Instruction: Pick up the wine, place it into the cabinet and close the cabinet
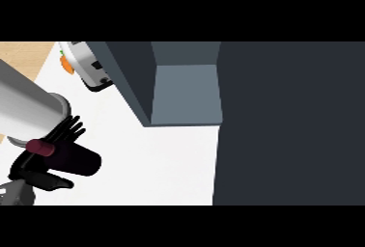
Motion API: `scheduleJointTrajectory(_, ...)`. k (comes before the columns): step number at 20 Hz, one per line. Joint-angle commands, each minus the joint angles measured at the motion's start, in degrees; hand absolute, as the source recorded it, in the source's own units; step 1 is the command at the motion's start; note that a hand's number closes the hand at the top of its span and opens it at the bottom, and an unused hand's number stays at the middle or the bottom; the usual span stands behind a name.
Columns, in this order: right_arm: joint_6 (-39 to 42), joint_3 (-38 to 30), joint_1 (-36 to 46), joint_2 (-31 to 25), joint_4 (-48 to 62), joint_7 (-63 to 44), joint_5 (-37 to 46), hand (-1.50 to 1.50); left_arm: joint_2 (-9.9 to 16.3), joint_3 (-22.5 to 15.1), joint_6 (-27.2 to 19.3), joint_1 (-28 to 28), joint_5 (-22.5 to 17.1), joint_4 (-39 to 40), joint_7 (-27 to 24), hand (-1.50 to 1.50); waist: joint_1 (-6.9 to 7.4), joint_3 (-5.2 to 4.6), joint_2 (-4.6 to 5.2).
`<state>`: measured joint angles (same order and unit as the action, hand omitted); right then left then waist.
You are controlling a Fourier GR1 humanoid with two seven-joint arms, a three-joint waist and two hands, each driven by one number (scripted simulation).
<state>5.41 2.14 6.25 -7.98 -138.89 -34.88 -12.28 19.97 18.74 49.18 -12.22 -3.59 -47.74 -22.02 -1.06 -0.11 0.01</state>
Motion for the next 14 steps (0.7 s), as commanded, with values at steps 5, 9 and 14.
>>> scheduleJointTrajectory(5, 0.7, -2.0, -3.3, -0.8, -8.4, -2.1, -3.9, -1.5, 1.8, -2.7, 7.1, 1.3, 1.5, 5.0, -11.2, -1.5, -0.08, 0.0, -0.05)
scheduleJointTrajectory(9, 1.4, -1.6, -2.1, -0.3, -5.7, 0.7, -2.9, -1.5, 0.7, -4.0, 5.0, -1.2, 2.3, 9.3, -13.4, -1.5, -0.31, -0.03, 0.14)
scheduleJointTrajectory(14, -0.5, -0.2, -1.0, 0.1, -9.3, -3.9, -3.7, -1.5, -2.0, -5.9, 3.9, -2.7, 0.7, 9.1, -11.6, -1.5, -0.54, -0.07, -0.11)
